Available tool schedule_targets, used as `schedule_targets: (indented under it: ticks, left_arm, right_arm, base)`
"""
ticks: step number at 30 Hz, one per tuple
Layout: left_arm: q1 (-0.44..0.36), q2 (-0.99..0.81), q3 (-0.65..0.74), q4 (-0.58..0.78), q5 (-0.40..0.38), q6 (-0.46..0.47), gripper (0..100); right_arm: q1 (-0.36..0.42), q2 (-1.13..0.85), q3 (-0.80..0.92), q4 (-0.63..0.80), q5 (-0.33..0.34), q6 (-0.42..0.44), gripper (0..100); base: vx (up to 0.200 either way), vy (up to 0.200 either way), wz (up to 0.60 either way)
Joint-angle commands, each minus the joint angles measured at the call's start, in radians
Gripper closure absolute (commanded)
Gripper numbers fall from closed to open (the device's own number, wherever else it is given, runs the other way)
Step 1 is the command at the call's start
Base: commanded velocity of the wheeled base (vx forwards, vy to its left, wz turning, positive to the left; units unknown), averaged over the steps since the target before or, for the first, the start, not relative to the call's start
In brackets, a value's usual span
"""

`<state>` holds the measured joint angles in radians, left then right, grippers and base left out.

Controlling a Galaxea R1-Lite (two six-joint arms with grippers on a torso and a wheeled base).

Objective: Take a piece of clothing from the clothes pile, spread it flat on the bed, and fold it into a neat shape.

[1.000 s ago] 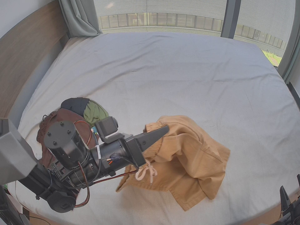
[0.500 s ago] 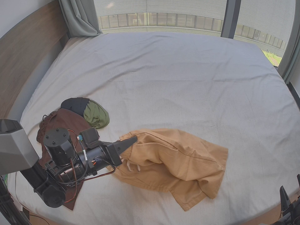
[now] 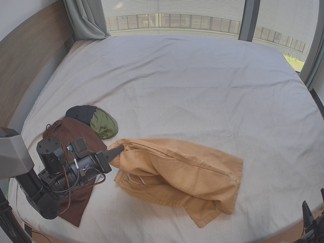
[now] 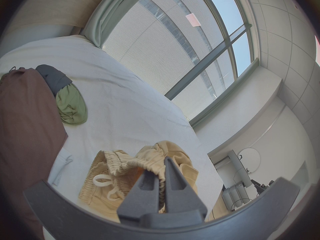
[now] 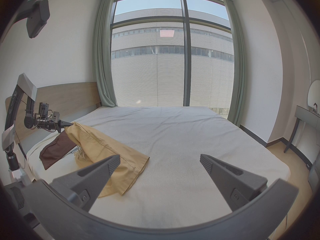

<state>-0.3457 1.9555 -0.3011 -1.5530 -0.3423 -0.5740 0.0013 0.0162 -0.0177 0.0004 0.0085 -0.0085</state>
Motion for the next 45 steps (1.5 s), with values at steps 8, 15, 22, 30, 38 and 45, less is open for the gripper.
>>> schedule_targets:
  ticks: [8,15,22,30,38,45]
  left_arm:
    - [0.048,0.031,-0.006,0.002,0.003,0.011,100]
    - [0.057,0.056,-0.006,0.002,0.017,0.031,100]
    - [0.057,0.056,0.002,0.002,0.023,0.043,100]
    - [0.057,0.054,-0.003,0.001,0.023,0.042,100]
    - [0.057,0.049,0.002,0.001,0.023,0.042,100]
    - [0.056,0.052,0.003,0.001,0.023,0.043,100]
  right_arm:
    - [0.0,-0.016,0.018,0.0,0.002,-0.001,0]
    - [0.0,-0.016,0.018,0.0,0.004,-0.005,0]
    - [0.0,-0.016,0.018,0.0,0.004,-0.004,0]
    - [0.002,-0.016,0.018,-0.003,-0.004,0.002,0]
    - [-0.017,0.025,-0.065,-0.149,-0.004,-0.031,0]
    - [0.013,0.237,-0.102,-0.076,0.05,-0.025,0]
  base:
    - [0.0,0.0,0.0]
    - [0.0,0.0,0.0]
    - [0.0,0.0,0.0]
    - [0.0,0.0,0.0]
    - [0.0,0.0,0.0]
    - [0.0,0.0,0.0]
